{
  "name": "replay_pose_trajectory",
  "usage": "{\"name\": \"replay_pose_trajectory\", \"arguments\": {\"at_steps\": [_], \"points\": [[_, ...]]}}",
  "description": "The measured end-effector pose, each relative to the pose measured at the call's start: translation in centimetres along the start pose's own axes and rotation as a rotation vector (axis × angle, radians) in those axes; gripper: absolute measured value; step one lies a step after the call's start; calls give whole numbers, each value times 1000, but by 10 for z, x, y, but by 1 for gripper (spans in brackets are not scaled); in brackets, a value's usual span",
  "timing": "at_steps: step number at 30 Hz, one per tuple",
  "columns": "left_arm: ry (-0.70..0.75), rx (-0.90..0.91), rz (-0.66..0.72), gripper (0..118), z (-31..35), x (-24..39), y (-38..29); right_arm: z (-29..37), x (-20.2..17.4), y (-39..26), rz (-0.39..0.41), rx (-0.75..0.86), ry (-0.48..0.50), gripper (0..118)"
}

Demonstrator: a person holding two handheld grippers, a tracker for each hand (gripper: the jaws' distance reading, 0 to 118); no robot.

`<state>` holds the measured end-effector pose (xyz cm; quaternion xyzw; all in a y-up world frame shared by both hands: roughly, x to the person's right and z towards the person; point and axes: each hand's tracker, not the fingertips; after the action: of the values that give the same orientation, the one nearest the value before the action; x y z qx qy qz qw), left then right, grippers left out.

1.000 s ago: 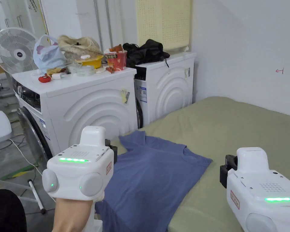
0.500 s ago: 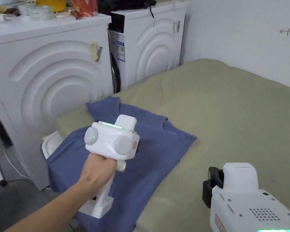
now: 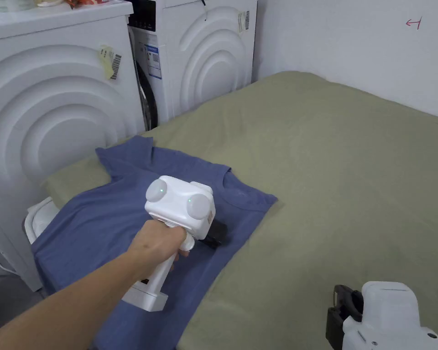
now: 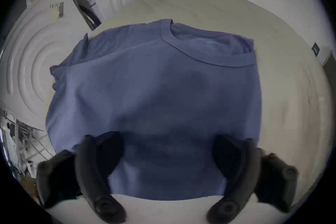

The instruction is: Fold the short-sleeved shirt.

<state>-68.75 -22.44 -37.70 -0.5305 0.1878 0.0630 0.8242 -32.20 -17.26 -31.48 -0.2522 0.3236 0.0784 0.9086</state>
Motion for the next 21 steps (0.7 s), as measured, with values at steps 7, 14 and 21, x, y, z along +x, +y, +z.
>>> {"name": "replay_pose_trajectory", "arguments": {"at_steps": [7,14,21], "points": [[57,148,37,0,54,5,-4,52,40,-3,-40,28,-83,0],[-152,302,-112,0,175,92,7,135,98,-8,-122,78,-183,0],[-518,360,-316,0,267,294,-4,243,165,-31,-155,125,-377,0]]}}
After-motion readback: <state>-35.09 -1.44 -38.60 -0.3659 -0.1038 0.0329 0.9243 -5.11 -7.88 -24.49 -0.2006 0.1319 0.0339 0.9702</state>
